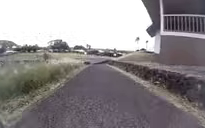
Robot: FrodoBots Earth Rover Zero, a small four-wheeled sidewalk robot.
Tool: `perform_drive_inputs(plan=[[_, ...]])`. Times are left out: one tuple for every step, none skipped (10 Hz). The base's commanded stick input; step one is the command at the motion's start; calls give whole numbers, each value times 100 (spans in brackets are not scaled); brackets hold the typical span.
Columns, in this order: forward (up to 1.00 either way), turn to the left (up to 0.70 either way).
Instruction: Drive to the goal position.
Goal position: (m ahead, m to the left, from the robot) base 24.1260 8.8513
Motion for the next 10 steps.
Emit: perform_drive_inputs(plan=[[70, 1], [70, 1], [70, 1], [70, 1], [70, 1], [70, 1], [70, 1], [70, 1], [70, 1], [70, 1]])
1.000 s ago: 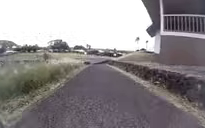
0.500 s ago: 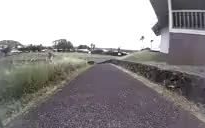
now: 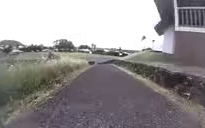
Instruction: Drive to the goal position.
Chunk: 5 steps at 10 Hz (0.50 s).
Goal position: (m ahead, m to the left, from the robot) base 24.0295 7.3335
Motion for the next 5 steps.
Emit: perform_drive_inputs(plan=[[70, 1], [70, 1], [70, -2], [70, -26], [70, -34]])
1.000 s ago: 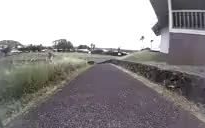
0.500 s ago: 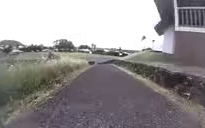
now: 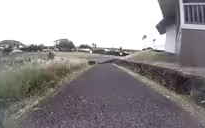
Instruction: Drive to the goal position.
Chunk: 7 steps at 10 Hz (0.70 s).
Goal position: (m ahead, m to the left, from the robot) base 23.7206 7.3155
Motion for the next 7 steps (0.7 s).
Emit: perform_drive_inputs(plan=[[70, -19], [70, 1], [70, 1], [70, 1], [70, 1], [70, 1], [70, 1]])
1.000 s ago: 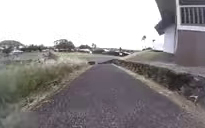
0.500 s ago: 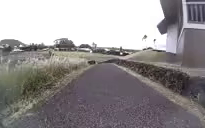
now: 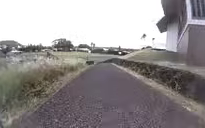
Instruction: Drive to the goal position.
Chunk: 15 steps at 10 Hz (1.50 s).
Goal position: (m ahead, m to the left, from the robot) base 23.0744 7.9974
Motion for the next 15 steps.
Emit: perform_drive_inputs(plan=[[70, 1], [70, 1], [70, 1], [70, 1], [70, 1], [70, 1], [70, 1], [70, 0], [70, -1], [70, -22], [70, -9], [70, 1], [70, 1], [70, 1], [70, 1]])
